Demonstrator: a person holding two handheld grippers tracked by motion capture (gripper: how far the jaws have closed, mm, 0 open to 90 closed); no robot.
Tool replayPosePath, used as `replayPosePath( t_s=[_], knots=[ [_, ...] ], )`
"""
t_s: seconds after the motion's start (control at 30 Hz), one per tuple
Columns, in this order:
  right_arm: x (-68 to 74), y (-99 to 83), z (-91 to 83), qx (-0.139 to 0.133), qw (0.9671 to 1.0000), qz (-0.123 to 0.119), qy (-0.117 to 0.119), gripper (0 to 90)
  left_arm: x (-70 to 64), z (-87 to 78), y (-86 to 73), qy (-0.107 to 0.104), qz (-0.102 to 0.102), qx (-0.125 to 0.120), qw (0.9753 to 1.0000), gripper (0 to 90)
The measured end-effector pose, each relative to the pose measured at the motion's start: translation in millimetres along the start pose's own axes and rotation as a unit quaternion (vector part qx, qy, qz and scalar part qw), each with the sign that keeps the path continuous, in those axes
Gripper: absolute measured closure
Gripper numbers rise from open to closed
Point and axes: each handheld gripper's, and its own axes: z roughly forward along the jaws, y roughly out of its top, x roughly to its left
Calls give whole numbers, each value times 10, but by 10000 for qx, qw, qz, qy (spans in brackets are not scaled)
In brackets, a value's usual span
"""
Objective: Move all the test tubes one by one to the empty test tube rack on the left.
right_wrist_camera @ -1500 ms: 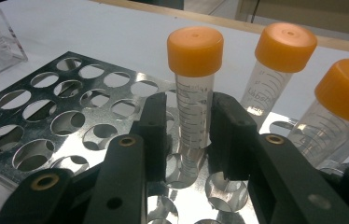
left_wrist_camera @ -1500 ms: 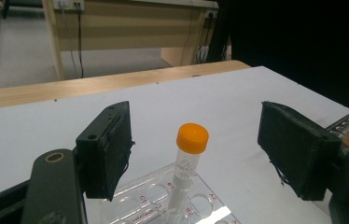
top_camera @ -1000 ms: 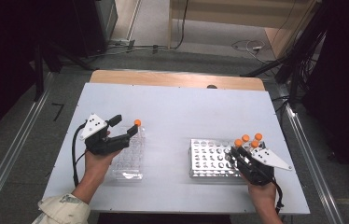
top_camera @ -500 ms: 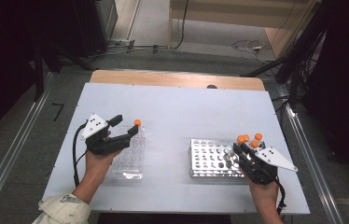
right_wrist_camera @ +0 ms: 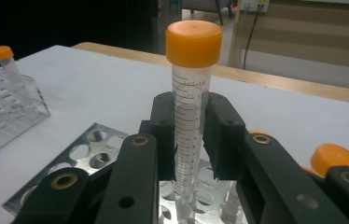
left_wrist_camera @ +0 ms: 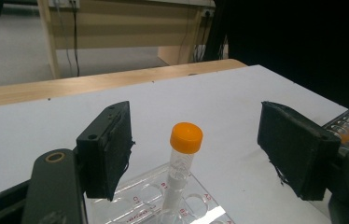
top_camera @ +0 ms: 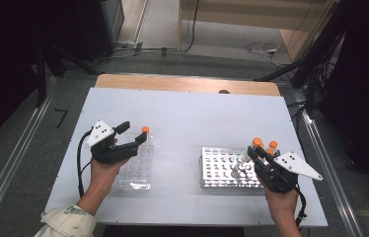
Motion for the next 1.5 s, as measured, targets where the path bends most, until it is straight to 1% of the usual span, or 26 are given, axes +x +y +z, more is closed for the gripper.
replayPosePath(
  t_s=[0.2,0.37,0.57,0.77,0.8,1.03,1.3,1.5],
  knots=[
    [133,81,24,-25,9997,-48,244,724,-15,6,4,-21,-7,-12,10000,262],
    [283,124,108,-2,9987,-93,510,725,-48,8,17,-86,19,-32,10000,267],
    [459,178,236,37,9967,-179,790,725,-76,7,28,-139,52,-28,9999,267],
    [640,214,368,86,9940,-289,1051,724,-116,10,45,-217,60,-49,9997,267],
    [669,216,392,103,9937,-303,1077,724,-122,11,46,-230,86,-37,9997,267],
    [822,213,540,217,9910,-398,1256,724,-155,23,50,-305,104,-21,9995,269],
    [941,202,679,320,9890,-460,1371,725,-196,39,49,-400,125,1,9991,278],
    [1028,197,766,388,9871,-508,1468,725,-247,53,50,-530,109,12,9985,280]
  ],
)
